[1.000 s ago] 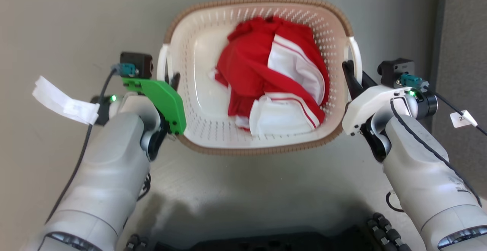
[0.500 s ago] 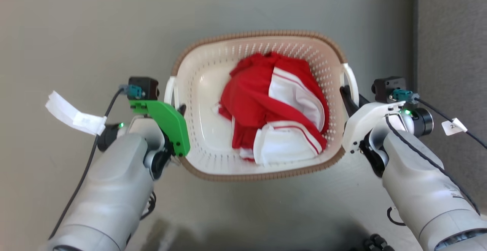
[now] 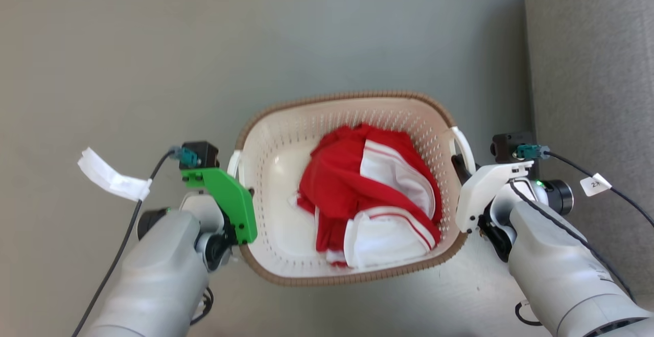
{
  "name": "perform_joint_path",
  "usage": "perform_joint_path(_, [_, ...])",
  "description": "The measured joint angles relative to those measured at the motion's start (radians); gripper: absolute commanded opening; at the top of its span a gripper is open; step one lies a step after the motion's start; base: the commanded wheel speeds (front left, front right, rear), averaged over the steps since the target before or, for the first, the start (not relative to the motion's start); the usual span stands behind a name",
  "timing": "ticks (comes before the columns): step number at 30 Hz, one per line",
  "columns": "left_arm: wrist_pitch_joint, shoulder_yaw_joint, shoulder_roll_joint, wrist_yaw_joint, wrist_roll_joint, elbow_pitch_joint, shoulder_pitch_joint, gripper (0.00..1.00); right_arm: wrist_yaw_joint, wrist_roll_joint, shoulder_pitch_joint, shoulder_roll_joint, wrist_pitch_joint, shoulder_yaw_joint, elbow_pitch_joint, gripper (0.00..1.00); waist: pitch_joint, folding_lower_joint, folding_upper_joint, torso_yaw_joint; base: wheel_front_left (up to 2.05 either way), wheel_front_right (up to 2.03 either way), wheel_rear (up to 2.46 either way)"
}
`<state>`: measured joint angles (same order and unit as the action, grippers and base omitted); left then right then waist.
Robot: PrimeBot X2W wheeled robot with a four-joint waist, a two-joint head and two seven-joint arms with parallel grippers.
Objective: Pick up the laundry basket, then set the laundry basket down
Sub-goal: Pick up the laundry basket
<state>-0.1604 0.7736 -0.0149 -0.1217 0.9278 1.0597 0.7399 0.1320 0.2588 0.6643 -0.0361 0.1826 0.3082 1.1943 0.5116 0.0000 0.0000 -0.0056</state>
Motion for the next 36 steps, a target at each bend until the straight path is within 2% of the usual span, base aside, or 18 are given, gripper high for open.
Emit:
perform_joint_path(21, [-0.113,0.004,0.009,0.000,0.083,0.062,-0.084,0.00,0.003,0.084,-0.061,0.027,-0.137,0.016,0.063,0.00,-0.256,0.0000,0.0000,-0.031,0.00,0.00,0.00])
perform_joint_path(36, [-0.173,0.006,0.001,0.000,0.137,0.089,-0.165,0.00,0.003,0.203,-0.151,0.026,-0.284,0.106,0.020,0.00,-0.411,-0.0001,0.0000,-0.076,0.00,0.00,0.00])
